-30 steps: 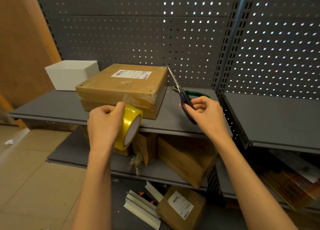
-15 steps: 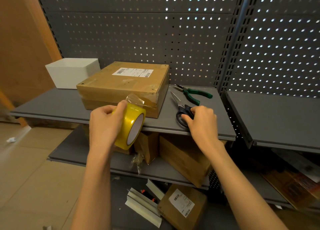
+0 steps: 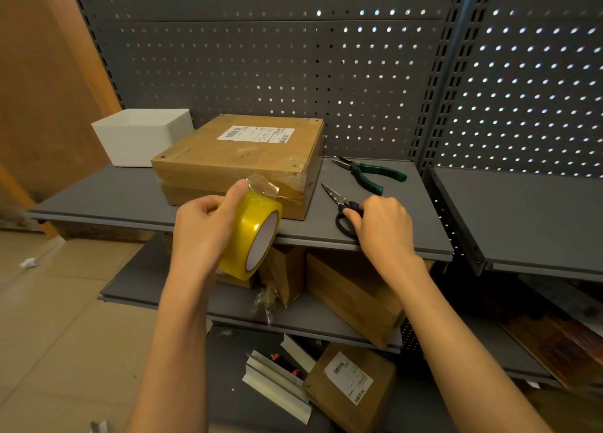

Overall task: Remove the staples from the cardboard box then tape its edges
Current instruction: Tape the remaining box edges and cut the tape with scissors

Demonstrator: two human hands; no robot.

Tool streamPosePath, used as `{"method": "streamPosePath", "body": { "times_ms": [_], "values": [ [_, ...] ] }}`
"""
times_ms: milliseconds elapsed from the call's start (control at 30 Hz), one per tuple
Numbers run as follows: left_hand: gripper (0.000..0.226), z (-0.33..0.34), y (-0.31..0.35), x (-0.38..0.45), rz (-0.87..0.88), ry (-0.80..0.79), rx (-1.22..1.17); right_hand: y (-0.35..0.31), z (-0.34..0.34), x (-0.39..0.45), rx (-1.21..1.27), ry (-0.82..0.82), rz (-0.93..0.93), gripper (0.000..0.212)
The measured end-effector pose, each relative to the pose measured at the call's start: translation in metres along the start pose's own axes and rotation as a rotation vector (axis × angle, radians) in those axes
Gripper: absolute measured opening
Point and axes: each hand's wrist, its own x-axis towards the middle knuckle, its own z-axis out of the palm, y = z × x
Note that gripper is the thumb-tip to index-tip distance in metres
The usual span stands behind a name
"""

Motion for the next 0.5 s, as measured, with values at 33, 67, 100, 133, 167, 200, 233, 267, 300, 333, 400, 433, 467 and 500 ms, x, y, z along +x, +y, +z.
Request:
{"method": "streamPosePath", "body": {
  "times_ms": [33, 67, 100, 133, 167, 200, 233, 267, 300, 333, 400, 433, 467, 500],
  "values": [
    [0.039, -0.003, 0.002, 0.0, 0.006, -0.023, 0.016, -0.001, -0.002, 0.0, 0.001, 0.023, -0.015, 0.037],
    [0.03, -0.006, 0.003, 0.0, 0.019, -0.049, 0.032, -0.001, -0.004, 0.001, 0.013, 0.058, -0.03, 0.036],
    [0.023, -0.01, 0.004, 0.001, 0.033, -0.072, 0.044, -0.003, -0.006, 0.002, 0.037, 0.099, -0.044, 0.035],
    [0.018, -0.015, 0.005, 0.001, 0.049, -0.087, 0.052, -0.005, -0.009, 0.003, 0.069, 0.135, -0.059, 0.034],
    [0.017, -0.02, 0.007, 0.002, 0.063, -0.093, 0.055, -0.008, -0.013, 0.005, 0.101, 0.162, -0.077, 0.033],
    [0.016, -0.025, 0.008, 0.004, 0.08, -0.092, 0.056, -0.012, -0.016, 0.006, 0.131, 0.18, -0.099, 0.032],
    [0.016, -0.03, 0.01, 0.006, 0.101, -0.089, 0.059, -0.016, -0.019, 0.008, 0.158, 0.194, -0.124, 0.031],
    [0.016, -0.036, 0.012, 0.008, 0.13, -0.086, 0.074, -0.021, -0.022, 0.01, 0.181, 0.21, -0.148, 0.03],
    [0.017, -0.042, 0.014, 0.011, 0.165, -0.084, 0.101, -0.027, -0.026, 0.011, 0.205, 0.227, -0.17, 0.029],
    [0.018, -0.049, 0.015, 0.014, 0.205, -0.08, 0.137, -0.033, -0.029, 0.012, 0.228, 0.247, -0.19, 0.027],
    [0.022, -0.065, 0.016, 0.023, 0.278, -0.065, 0.226, -0.046, -0.035, 0.014, 0.258, 0.285, -0.23, 0.025],
    [0.025, -0.074, 0.016, 0.027, 0.307, -0.055, 0.274, -0.052, -0.038, 0.015, 0.262, 0.301, -0.249, 0.025],
    [0.026, -0.083, 0.016, 0.032, 0.339, -0.046, 0.324, -0.059, -0.04, 0.016, 0.26, 0.313, -0.266, 0.025],
    [0.025, -0.091, 0.016, 0.037, 0.373, -0.033, 0.381, -0.066, -0.042, 0.017, 0.255, 0.32, -0.282, 0.025]
  ]
}}
